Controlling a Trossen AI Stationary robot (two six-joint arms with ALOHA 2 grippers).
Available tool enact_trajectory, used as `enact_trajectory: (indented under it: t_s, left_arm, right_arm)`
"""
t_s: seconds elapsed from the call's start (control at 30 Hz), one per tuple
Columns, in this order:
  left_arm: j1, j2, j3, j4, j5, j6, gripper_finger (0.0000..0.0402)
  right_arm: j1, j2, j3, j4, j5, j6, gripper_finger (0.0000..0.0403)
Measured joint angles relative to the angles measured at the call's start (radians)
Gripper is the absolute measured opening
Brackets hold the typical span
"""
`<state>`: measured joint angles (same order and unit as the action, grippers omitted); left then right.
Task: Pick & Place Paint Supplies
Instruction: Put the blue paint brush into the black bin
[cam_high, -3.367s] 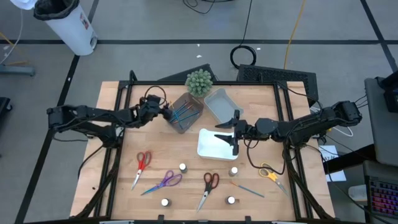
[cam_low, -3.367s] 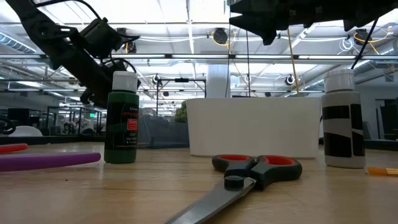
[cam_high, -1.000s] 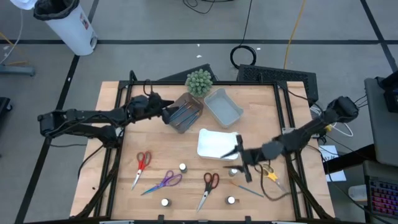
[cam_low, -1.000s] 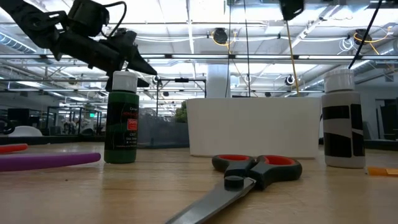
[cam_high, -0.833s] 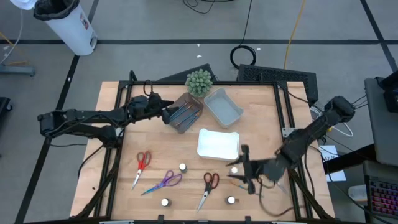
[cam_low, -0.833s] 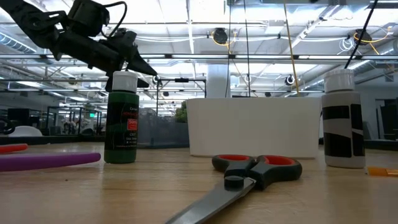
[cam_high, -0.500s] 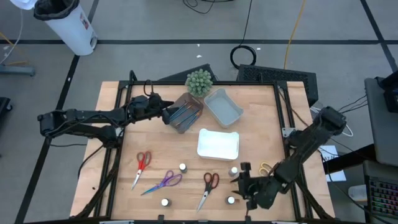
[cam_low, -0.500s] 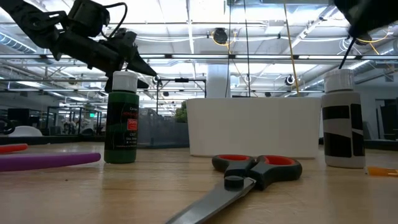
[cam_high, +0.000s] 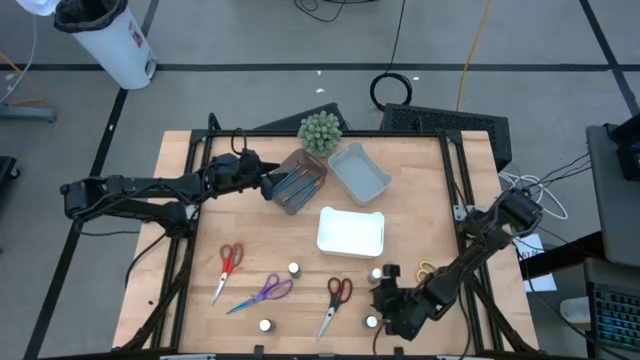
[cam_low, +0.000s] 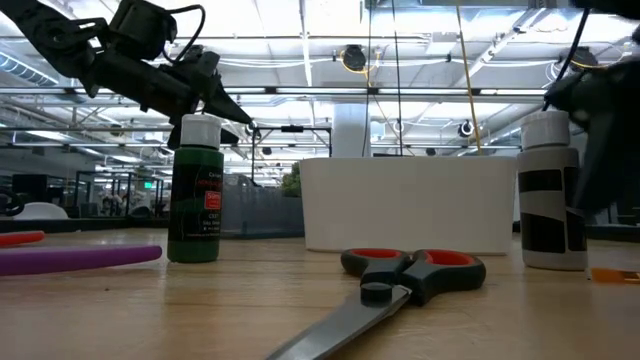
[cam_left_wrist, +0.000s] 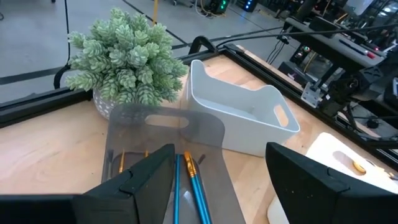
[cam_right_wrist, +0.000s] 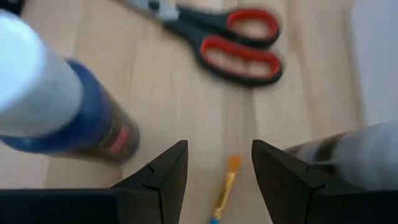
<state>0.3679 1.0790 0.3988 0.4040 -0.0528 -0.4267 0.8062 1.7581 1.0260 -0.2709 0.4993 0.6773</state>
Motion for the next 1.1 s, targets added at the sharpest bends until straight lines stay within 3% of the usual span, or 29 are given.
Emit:
enact_trajectory:
  t_s: [0.2, 0.43, 0.83, 1.1]
  left_arm:
    - [0.0, 0.0, 0.0, -0.003, 0.0, 0.0, 0.0257]
    - [0.0, 0.0, 0.0, -0.003, 0.001, -0.005, 0.0257]
    - [0.0, 0.0, 0.0, -0.004, 0.001, -0.001, 0.0257]
    - [0.0, 0.0, 0.0, -0.003, 0.001, -0.001, 0.0257]
  right_arm:
    - [-0.028, 0.056, 0.0, -0.007, -0.111, 0.038, 0.0169]
    - [-0.028, 0.077, -0.008, -0.011, -0.104, 0.071, 0.0161]
    - [-0.027, 0.08, -0.072, -0.014, -0.103, 0.108, 0.001]
    - [-0.027, 0.074, -0.078, 0.008, -0.101, 0.108, 0.0002]
